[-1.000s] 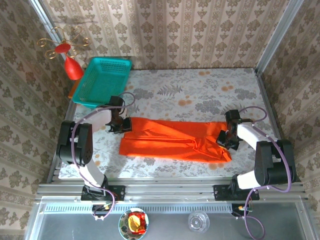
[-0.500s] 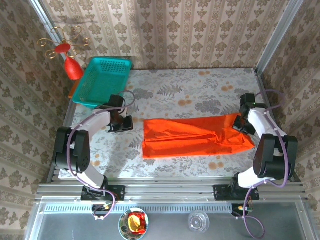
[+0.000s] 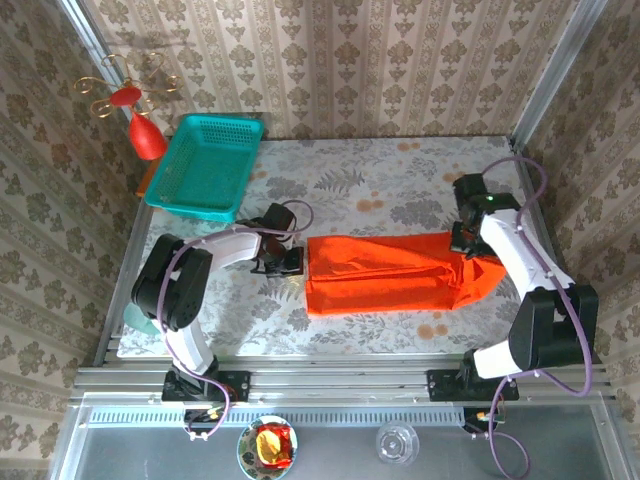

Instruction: Fold the inside-out t-shirt

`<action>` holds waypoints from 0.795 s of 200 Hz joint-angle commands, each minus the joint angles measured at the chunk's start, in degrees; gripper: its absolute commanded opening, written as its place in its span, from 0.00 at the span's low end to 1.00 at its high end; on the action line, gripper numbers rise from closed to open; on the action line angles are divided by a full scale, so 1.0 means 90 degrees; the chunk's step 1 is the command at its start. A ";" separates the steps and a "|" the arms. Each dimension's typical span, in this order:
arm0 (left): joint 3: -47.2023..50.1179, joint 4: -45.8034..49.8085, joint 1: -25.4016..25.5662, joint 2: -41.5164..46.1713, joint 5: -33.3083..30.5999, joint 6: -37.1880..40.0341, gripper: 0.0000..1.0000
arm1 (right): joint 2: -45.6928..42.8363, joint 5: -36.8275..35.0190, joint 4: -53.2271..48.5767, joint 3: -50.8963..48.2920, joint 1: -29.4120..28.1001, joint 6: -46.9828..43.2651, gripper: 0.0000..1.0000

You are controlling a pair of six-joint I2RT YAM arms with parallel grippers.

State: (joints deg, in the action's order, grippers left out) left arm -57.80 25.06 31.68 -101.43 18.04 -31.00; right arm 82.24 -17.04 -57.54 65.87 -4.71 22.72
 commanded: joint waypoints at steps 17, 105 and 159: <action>0.0132 -0.0368 0.0132 -0.0173 0.0181 -0.0361 0.02 | 0.0000 0.0947 -0.0512 0.0220 -0.1312 0.0729 0.00; 0.0493 -0.0909 0.0181 -0.0235 0.0407 -0.0608 0.00 | 0.1547 0.1709 0.0061 0.1413 -0.3755 0.1768 0.00; 0.0642 -0.0968 0.0191 -0.0157 0.0417 -0.0618 0.00 | 0.2378 0.2112 0.0464 0.2117 -0.4307 0.2015 0.00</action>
State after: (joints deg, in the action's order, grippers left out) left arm -54.68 19.88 31.79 -100.22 19.09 -35.59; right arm 101.47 -1.34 -55.44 81.78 -42.17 38.22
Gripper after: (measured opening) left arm 0.051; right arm 0.049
